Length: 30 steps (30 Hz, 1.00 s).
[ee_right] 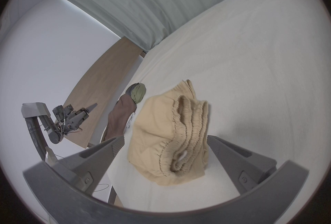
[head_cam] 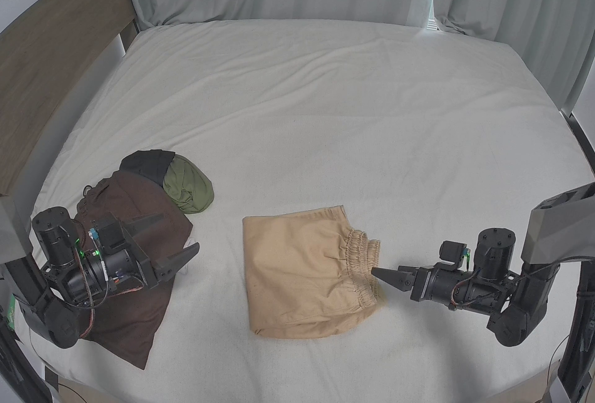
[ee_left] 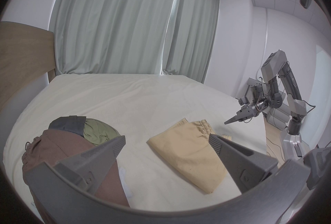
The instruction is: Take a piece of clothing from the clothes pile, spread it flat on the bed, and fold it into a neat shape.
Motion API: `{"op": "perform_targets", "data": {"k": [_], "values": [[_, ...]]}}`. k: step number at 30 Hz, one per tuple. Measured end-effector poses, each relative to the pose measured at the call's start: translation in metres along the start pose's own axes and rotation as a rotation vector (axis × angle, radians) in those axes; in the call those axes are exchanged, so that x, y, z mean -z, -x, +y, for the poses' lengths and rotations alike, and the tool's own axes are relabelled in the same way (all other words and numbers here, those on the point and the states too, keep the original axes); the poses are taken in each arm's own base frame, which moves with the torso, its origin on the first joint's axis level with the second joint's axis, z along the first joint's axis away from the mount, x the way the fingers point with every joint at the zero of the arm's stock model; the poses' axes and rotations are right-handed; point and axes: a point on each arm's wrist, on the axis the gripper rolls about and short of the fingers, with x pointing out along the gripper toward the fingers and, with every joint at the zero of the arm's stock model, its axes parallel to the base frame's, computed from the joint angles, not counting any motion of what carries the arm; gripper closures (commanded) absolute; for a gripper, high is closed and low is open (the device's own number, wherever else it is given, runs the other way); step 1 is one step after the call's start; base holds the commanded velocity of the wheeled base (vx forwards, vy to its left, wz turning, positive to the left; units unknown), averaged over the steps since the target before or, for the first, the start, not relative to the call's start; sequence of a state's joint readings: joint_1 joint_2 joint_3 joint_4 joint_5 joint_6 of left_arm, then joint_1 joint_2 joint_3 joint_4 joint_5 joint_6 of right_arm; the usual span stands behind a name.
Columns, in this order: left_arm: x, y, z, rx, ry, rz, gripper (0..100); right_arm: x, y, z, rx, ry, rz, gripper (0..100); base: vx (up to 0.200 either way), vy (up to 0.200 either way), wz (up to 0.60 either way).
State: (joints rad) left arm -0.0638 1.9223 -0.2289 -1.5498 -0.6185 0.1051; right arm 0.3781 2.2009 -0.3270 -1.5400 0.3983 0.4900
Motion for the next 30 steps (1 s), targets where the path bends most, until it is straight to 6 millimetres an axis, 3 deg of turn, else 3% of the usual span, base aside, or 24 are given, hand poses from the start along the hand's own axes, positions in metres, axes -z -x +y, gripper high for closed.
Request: {"op": "perform_targets", "data": {"k": [14,30], "values": [[-0.003,0.0,-0.004,0.018,-0.01,-0.01,0,0.024,-0.019,-0.021,0.043,-0.035,0.08,0,0.0,0.0,0.0],[-0.005,0.001,-0.008,0.032,-0.014,-0.014,0,0.04,-0.044,-0.033,0.036,-0.037,0.111,0,0.0,0.0,0.0]]}}
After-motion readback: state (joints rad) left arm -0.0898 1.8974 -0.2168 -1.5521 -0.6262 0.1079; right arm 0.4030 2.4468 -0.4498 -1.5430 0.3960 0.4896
